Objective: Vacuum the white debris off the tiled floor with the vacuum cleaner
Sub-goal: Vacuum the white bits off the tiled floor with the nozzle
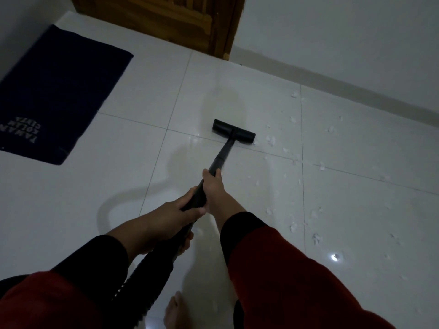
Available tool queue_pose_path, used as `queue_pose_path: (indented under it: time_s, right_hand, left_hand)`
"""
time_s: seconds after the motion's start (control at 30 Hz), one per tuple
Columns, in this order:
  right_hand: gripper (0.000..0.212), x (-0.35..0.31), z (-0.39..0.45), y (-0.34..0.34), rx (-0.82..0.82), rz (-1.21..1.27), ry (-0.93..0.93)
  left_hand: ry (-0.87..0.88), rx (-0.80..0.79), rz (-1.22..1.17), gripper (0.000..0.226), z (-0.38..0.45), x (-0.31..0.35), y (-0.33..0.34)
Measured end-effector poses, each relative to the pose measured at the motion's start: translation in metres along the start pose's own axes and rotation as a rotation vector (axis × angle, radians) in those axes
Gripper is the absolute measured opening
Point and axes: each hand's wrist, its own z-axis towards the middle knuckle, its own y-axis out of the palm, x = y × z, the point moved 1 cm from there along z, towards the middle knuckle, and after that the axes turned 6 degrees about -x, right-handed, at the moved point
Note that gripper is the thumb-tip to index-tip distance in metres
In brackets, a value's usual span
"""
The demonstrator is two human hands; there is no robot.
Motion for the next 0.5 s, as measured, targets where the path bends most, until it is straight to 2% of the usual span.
queue_pose_path:
  time_s: [0.17,0.5]
  right_hand:
    - [0.060,0.013,-0.015,0.000,-0.011,0.048,0.001]
    - [0.061,0.046,-0.031,-0.016,-0.055,-0.018,0.051]
  left_hand:
    - [0.002,0.004,-0.008,0.064,-0.014,-0.011,0.006]
    - [-0.011,0.048,-0.078,0.063,-0.025,-0.044,0.037]
